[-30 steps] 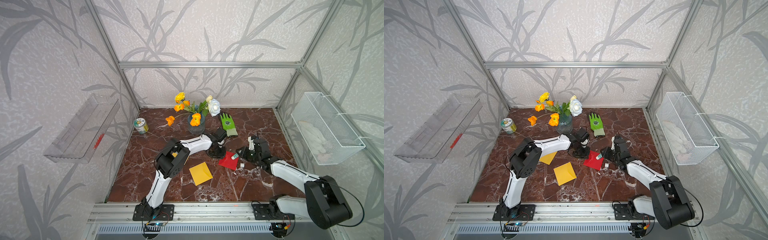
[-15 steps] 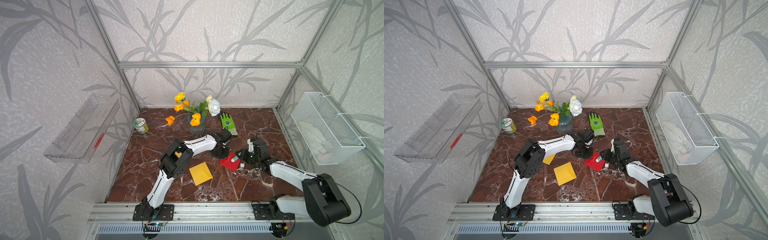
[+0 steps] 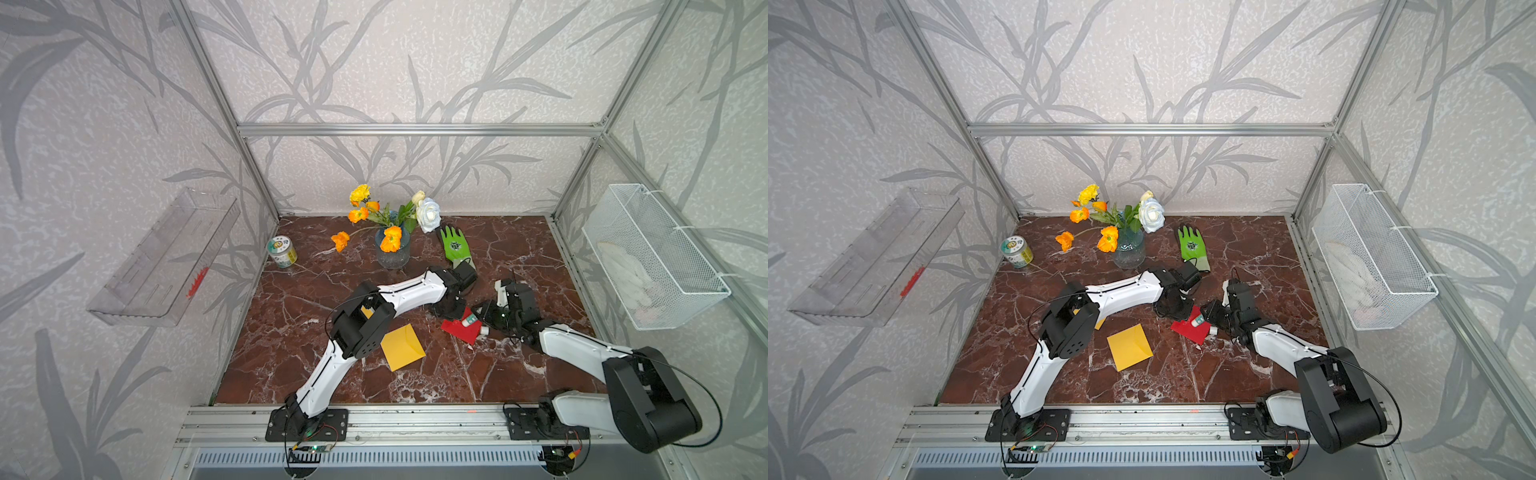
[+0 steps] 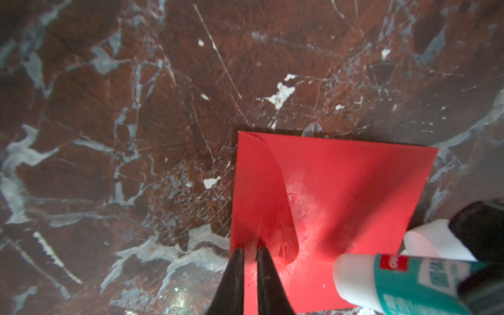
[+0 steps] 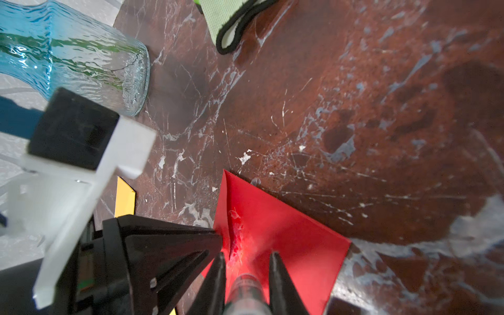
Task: Seal the envelope with a glue stick
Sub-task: Close the envelope at the center of the board.
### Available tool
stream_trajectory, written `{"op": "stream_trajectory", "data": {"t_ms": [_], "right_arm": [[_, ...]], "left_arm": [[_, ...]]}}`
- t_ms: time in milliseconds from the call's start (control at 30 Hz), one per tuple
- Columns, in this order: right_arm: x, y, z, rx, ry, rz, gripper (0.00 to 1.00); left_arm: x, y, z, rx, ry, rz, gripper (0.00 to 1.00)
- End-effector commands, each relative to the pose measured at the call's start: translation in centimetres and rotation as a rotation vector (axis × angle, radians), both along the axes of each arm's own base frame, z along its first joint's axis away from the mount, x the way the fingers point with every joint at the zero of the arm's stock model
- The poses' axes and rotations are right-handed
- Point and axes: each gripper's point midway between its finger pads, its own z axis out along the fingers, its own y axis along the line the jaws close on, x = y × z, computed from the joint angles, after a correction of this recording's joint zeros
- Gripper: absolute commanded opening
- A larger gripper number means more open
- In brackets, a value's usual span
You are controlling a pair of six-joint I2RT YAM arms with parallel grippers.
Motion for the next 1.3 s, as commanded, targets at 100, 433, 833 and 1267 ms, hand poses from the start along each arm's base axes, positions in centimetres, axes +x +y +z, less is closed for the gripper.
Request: {"op": "stream_trajectory", "data": {"t_ms": [100,433,833,1267], "right_arm": [[0.6,-0.2,2.3,0.047,-0.061,-0.022,0.0],[0.0,-1.0,2.7,0.028,-0.064,-0.037,0.0],[-0.3,-1.3,2.4,0.014,-0.054,-0.039,0.0],[-0.4,-1.6,2.4,0.004,-0.053,-0.047,0.0]], "left_arm": [[-1.1,2.3,-2.7,0.141,0.034,-0.034,0.14],[0.9,1.0,4.2,-0.106,0.005,0.037,0.23],[1.6,-0.1,6.2,-0.249,0.035,0.076,0.11],[1.0,0.6,3.8,-0.211,0.074,0.092,0.0]]}}
